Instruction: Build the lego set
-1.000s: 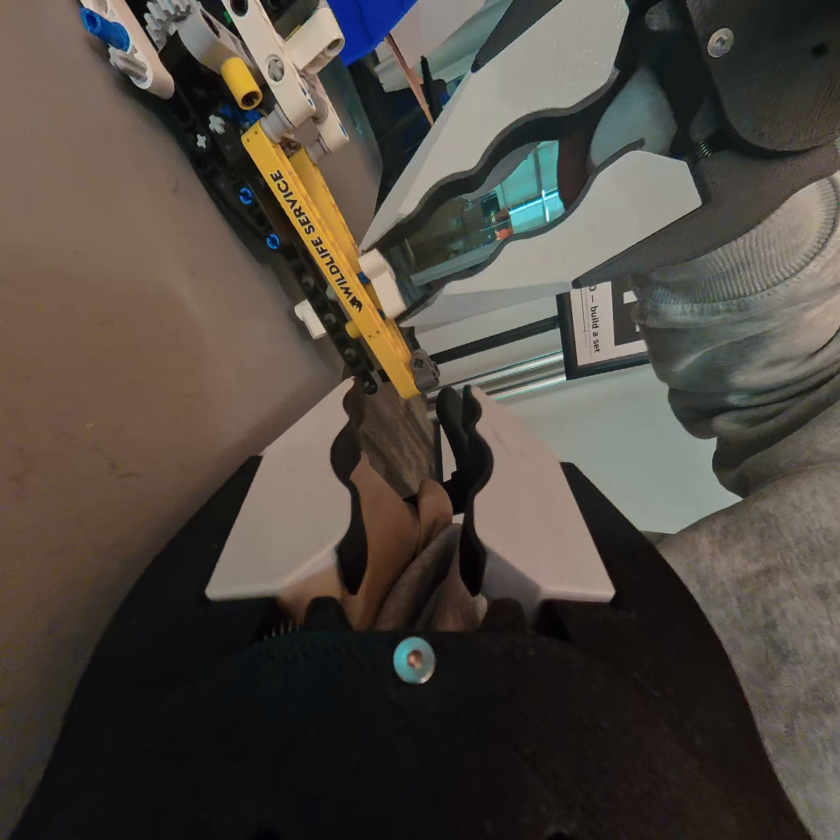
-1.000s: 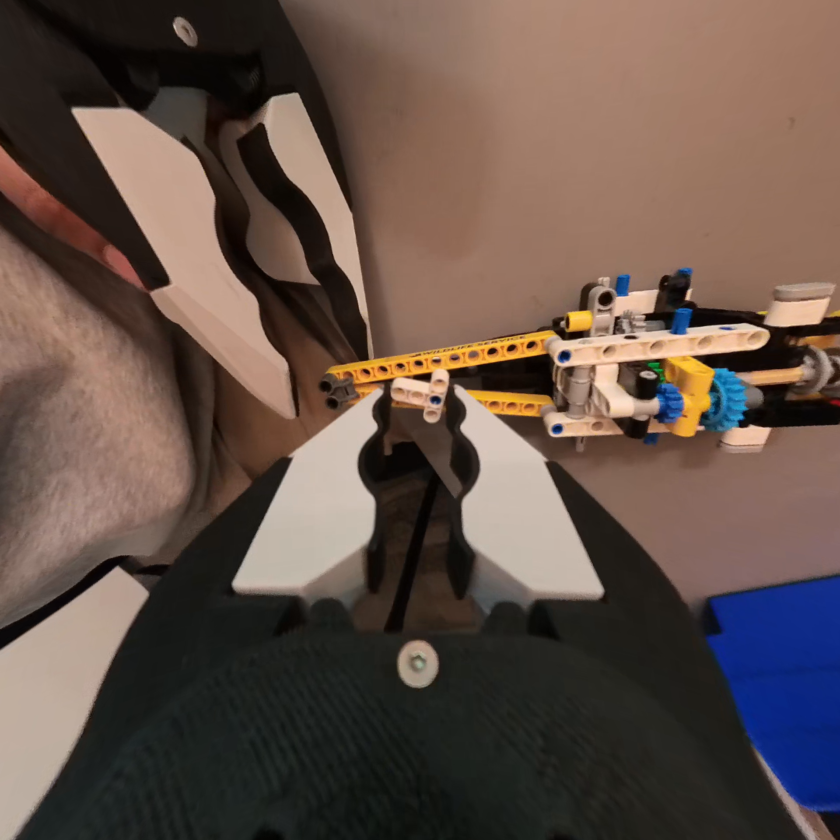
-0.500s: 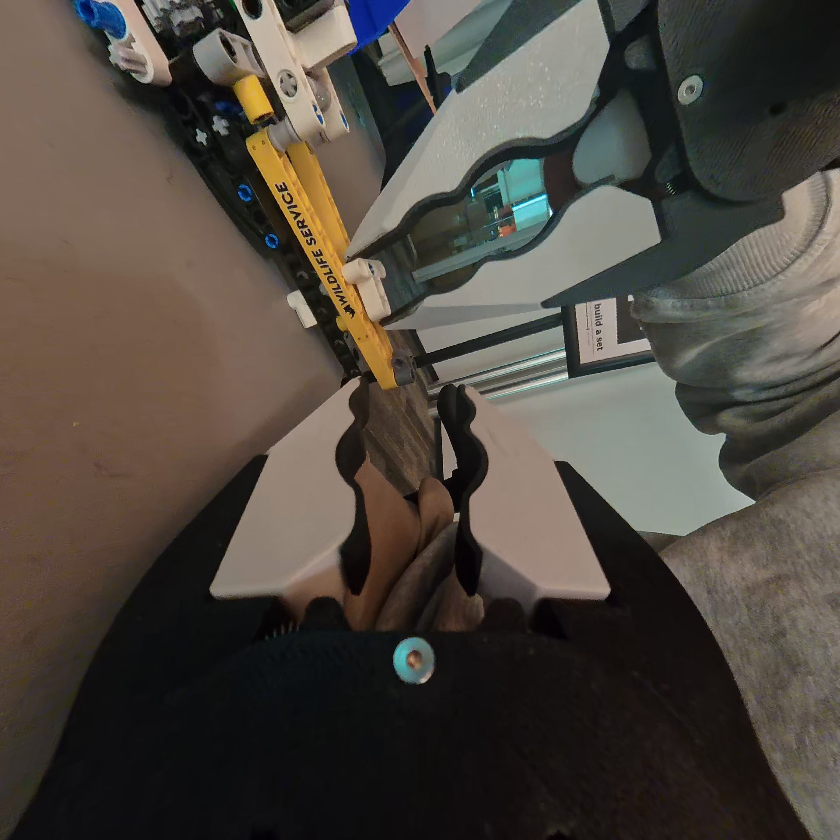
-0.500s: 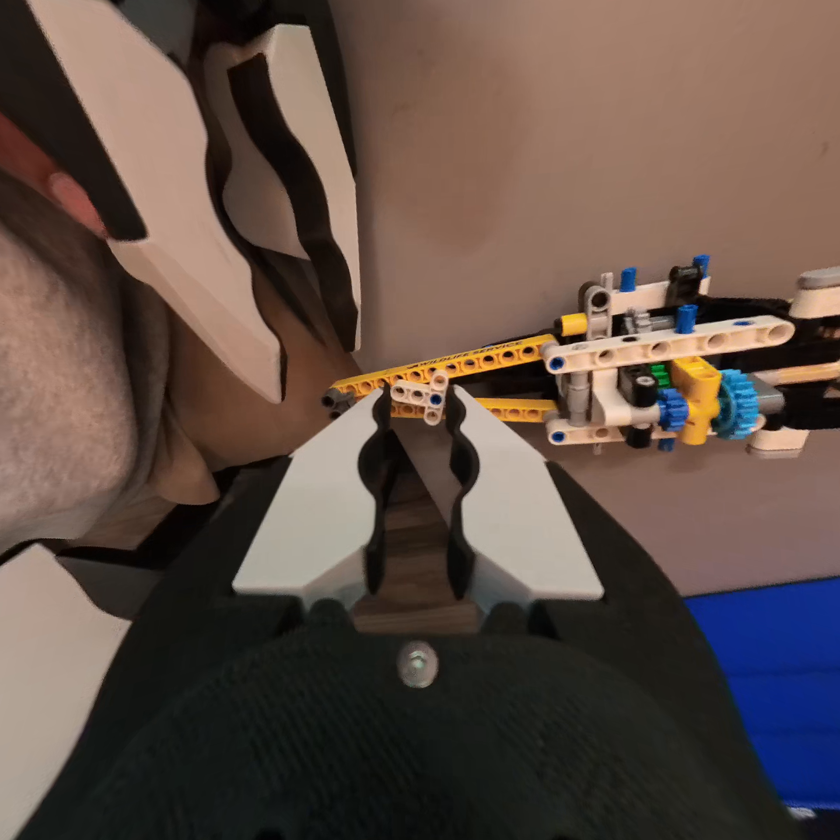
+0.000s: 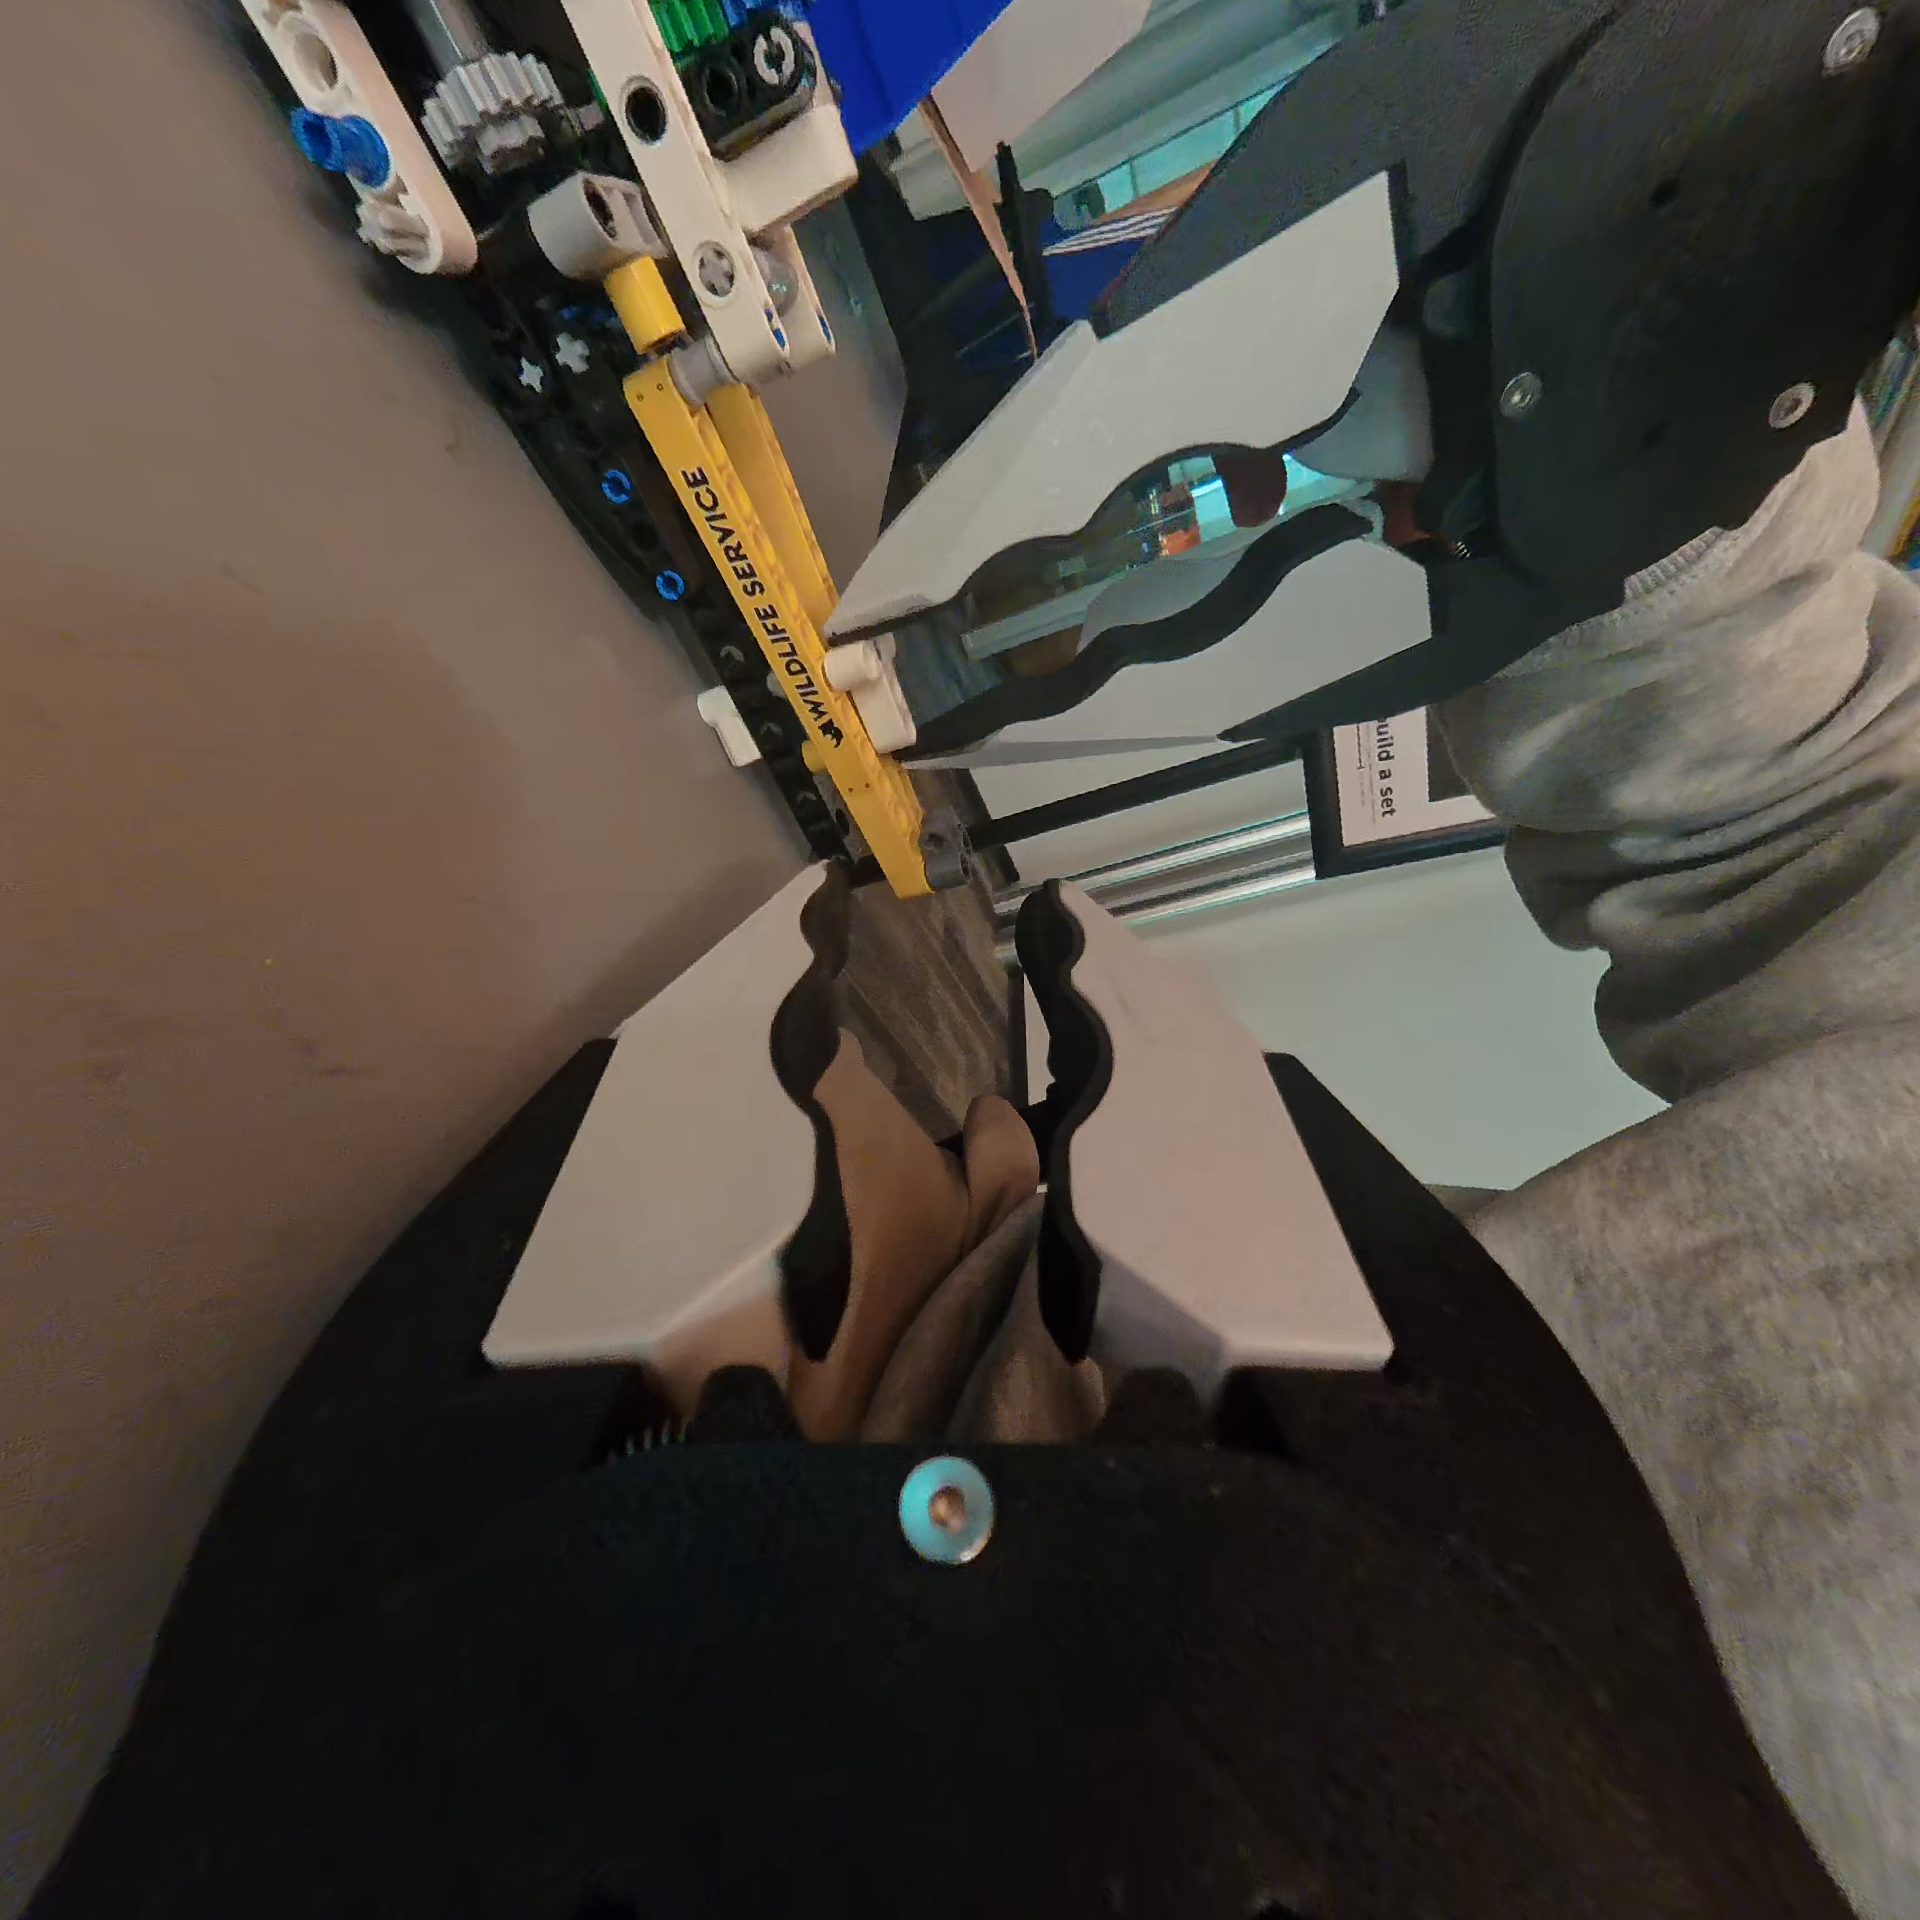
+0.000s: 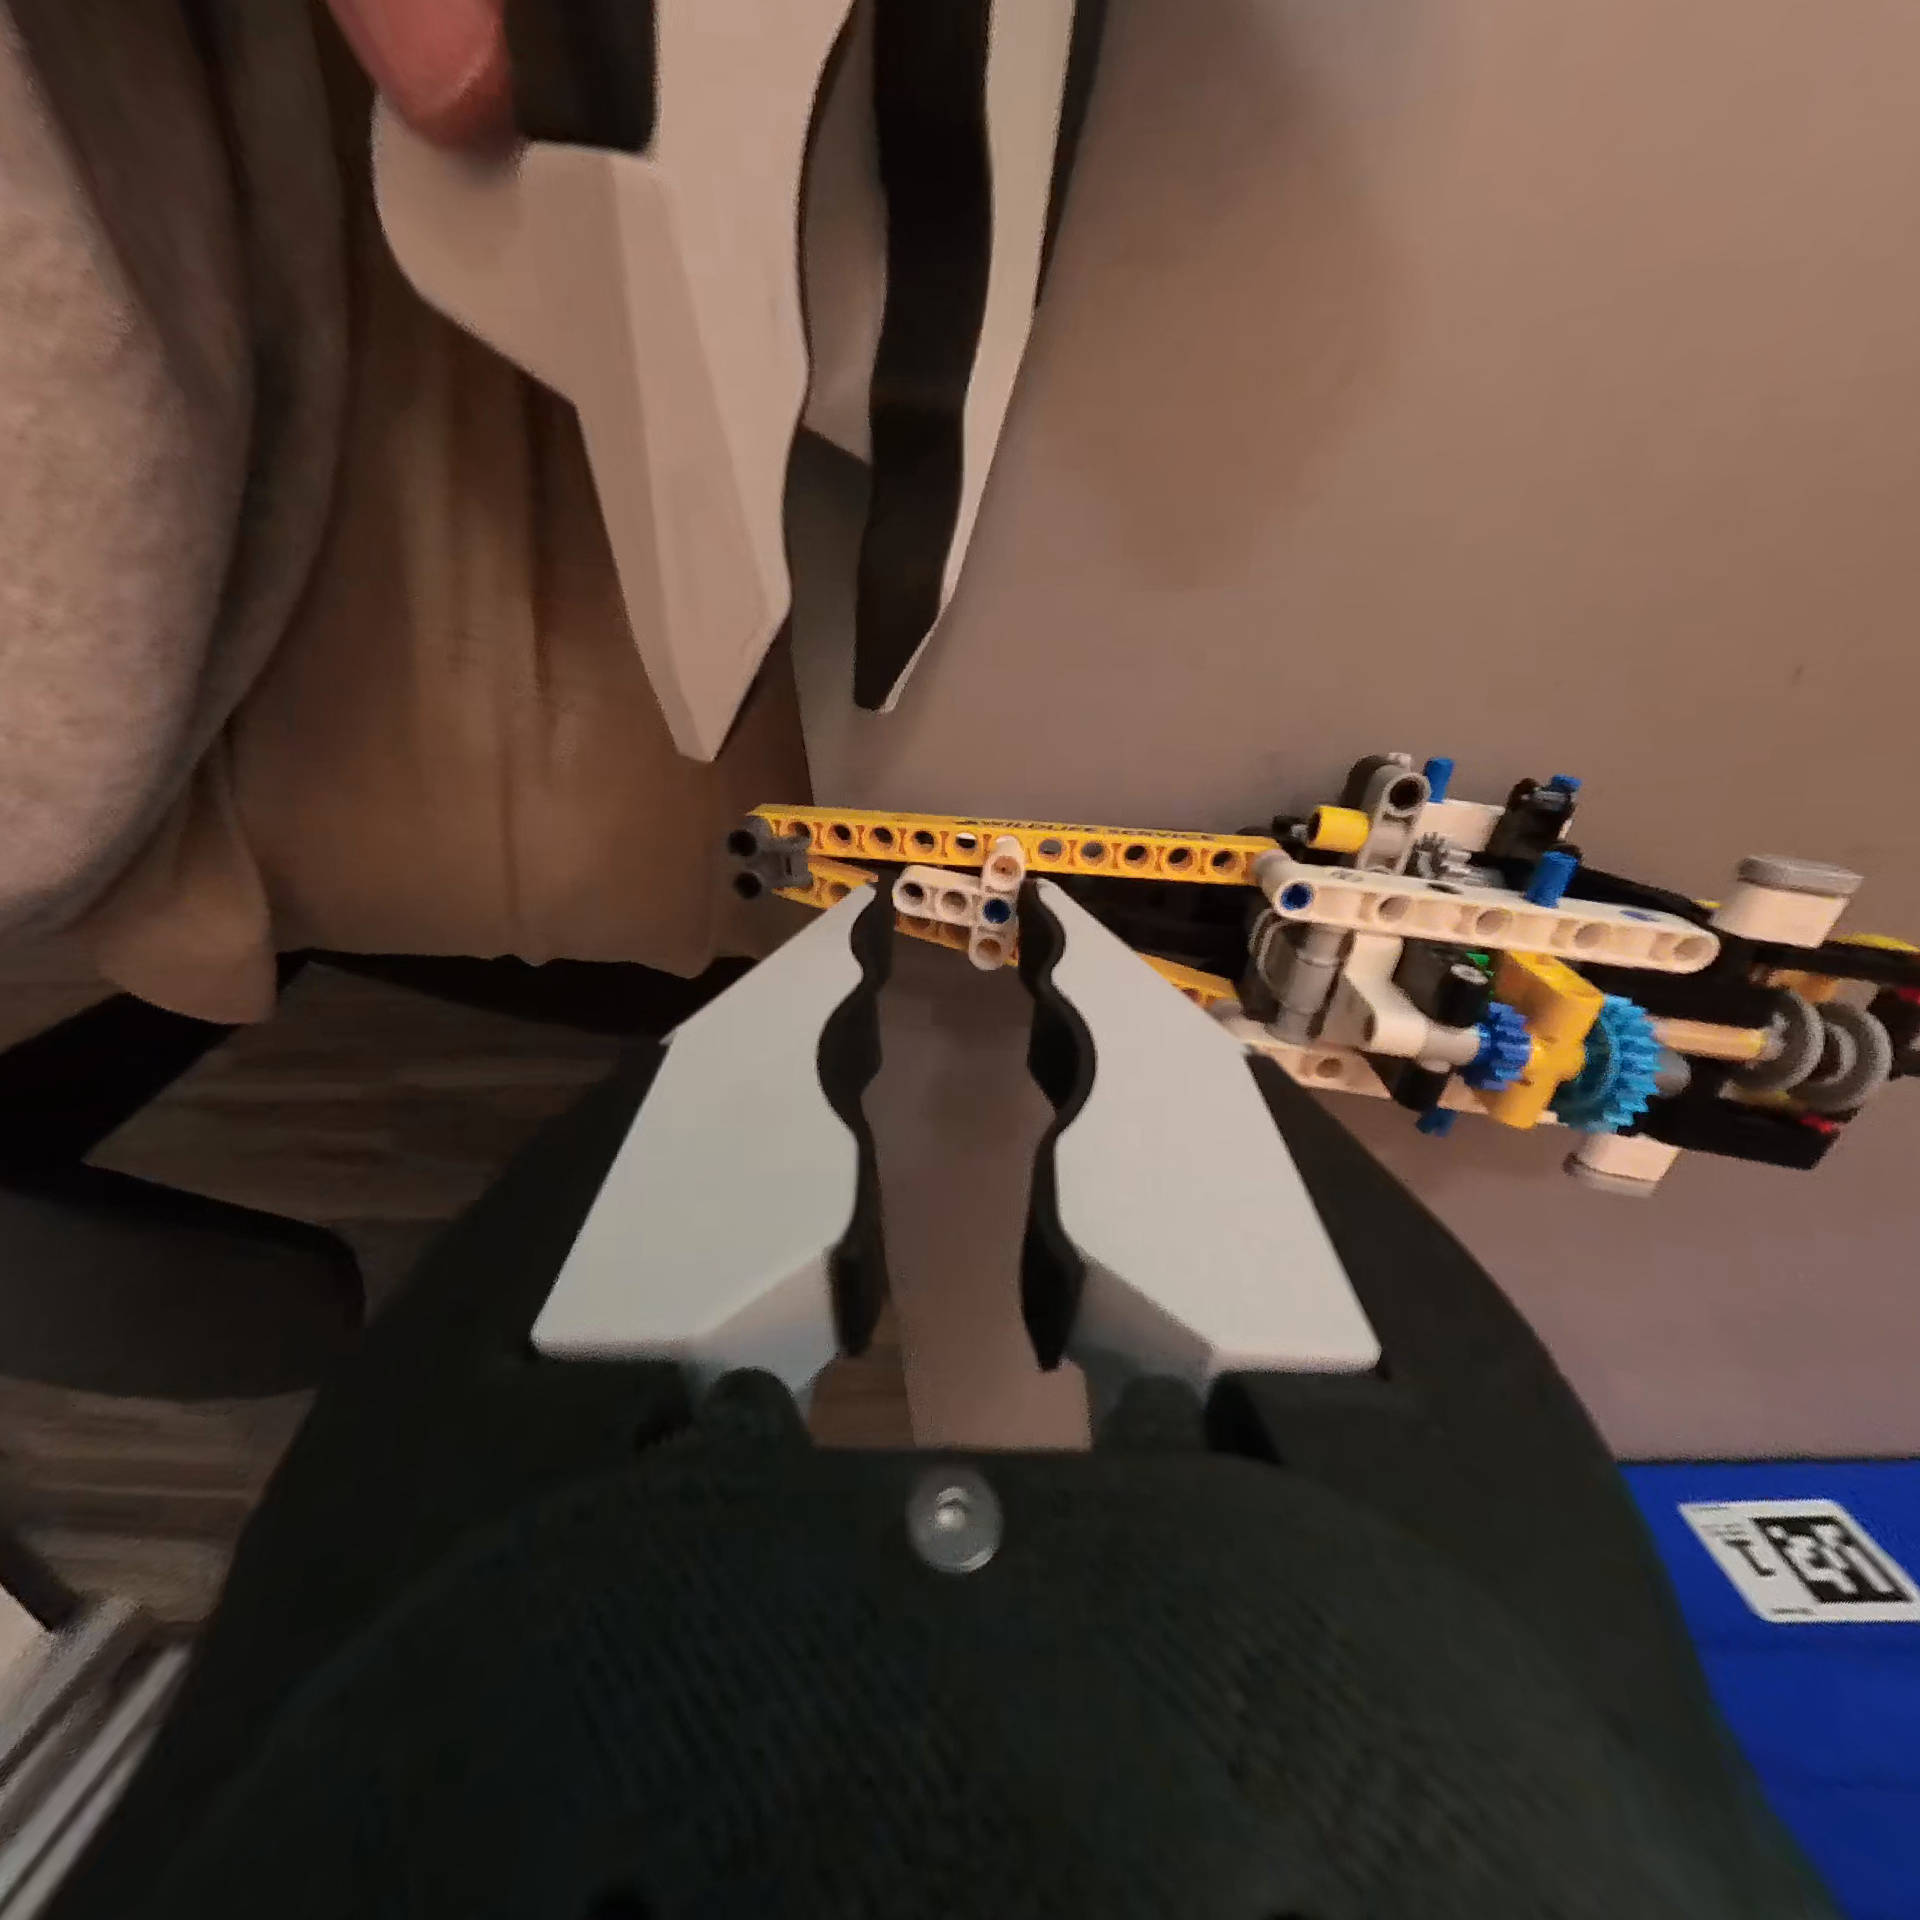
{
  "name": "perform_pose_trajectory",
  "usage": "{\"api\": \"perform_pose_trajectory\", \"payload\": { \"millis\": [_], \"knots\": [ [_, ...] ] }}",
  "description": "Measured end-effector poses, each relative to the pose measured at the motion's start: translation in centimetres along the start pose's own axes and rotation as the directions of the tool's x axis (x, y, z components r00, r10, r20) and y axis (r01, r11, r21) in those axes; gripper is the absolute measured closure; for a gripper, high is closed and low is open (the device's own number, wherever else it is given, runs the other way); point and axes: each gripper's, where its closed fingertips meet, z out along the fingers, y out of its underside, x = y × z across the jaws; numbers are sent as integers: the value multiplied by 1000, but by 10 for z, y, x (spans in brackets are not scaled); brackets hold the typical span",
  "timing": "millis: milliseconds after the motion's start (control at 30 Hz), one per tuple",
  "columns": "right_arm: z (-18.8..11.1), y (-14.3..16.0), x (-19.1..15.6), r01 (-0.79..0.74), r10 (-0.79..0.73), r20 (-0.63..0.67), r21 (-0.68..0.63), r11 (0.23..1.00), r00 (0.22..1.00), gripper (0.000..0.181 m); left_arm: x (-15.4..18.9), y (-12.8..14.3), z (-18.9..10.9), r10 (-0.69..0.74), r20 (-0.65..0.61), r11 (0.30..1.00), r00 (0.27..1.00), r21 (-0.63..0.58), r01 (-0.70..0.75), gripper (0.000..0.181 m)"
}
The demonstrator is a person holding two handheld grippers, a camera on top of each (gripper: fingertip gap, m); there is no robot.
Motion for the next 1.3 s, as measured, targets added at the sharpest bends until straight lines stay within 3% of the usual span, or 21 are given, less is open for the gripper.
{"api": "perform_pose_trajectory", "payload": {
  "millis": [400,633,933,1167,1233,1300],
  "knots": [
    [0,1,0,121,-121,20,29,992,992,158,-13,-26,9,-88,10,996,996,14,88,149],
    [0,1,0,168,-168,8,51,985,986,158,-18,-29,22,-139,7,989,990,-52,139,157],
    [0,-2,2,144,-140,-37,173,974,989,158,-23,-32,22,-178,21,983,984,-48,179,166],
    [-6,1,9,-70,84,-17,410,909,996,139,-23,-34,22,-219,26,975,975,-42,220,166],
    [-14,2,13,-214,223,47,516,829,974,134,-23,-34,22,-229,28,973,973,-39,230,166],
    [-23,4,23,-413,407,158,611,675,900,134,-23,-33,22,-237,30,970,971,-37,238,166]
  ]
}}
